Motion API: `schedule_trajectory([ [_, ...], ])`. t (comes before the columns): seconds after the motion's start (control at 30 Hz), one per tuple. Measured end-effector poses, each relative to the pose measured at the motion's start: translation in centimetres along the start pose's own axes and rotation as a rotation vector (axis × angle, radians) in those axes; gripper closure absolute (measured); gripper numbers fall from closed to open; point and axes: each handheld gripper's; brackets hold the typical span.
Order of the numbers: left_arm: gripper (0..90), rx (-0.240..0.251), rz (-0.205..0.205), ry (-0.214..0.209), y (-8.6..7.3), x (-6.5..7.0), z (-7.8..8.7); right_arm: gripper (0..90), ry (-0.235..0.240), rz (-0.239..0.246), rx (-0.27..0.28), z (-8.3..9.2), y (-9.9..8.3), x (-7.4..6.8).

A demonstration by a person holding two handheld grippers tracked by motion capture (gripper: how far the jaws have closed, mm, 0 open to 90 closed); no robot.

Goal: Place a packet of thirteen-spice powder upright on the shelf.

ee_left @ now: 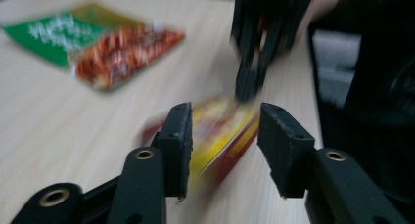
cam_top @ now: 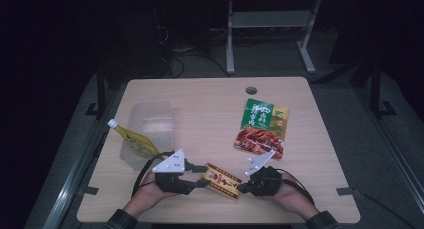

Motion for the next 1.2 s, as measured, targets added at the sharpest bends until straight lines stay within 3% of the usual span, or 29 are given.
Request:
schedule_trajectory([
  [0.13, 50.7, -0.065, -0.025, -0.006, -0.1, 0.1, -1.0, 90.0, -0.005, 0.032, -0.042, -1.4, 0.5, -0.5],
  [0.23, 47.0, -0.107, -0.020, 0.041, -0.5, -0.1, -1.1, 90.0, -0.012, 0.045, -0.049, -1.8, 0.9, -0.7],
  [0.37, 42.0, -0.136, 0.035, 0.064, -1.3, -0.6, -1.1, 90.0, -0.020, 0.043, -0.004, -1.0, 1.3, -0.6],
  [0.47, 37.9, -0.162, 0.047, 0.067, -1.9, -0.8, -1.2, 90.0, -0.041, 0.026, 0.053, -0.1, 2.2, -0.5],
  [0.57, 37.2, -0.175, 0.053, 0.079, -2.0, -0.7, -1.2, 90.0, -0.028, 0.040, 0.059, -0.5, 3.3, -0.9],
  [0.73, 36.7, -0.180, 0.071, 0.085, -2.4, -0.7, -0.9, 90.0, 0.046, 0.109, 0.002, -2.7, 3.8, -3.1],
  [0.83, 35.8, -0.176, 0.079, 0.090, -2.4, -0.8, -0.8, 90.0, 0.027, 0.125, -0.047, -3.7, 3.6, -3.6],
  [1.07, 28.5, -0.190, 0.083, 0.106, -2.5, -0.9, -1.1, 90.0, -0.065, 0.064, -0.038, -2.4, 2.9, -1.1],
  [1.2, 24.6, -0.211, 0.090, 0.143, -2.4, -1.2, -1.5, 90.0, -0.119, 0.024, -0.022, -1.6, 2.8, 0.8],
])
Point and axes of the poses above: each handheld gripper's, and its own axes: z roughly backward along the jaws, y roughly out of its top, x roughly to its right, and after that the axes turned 14 degrees about -z, right-handed
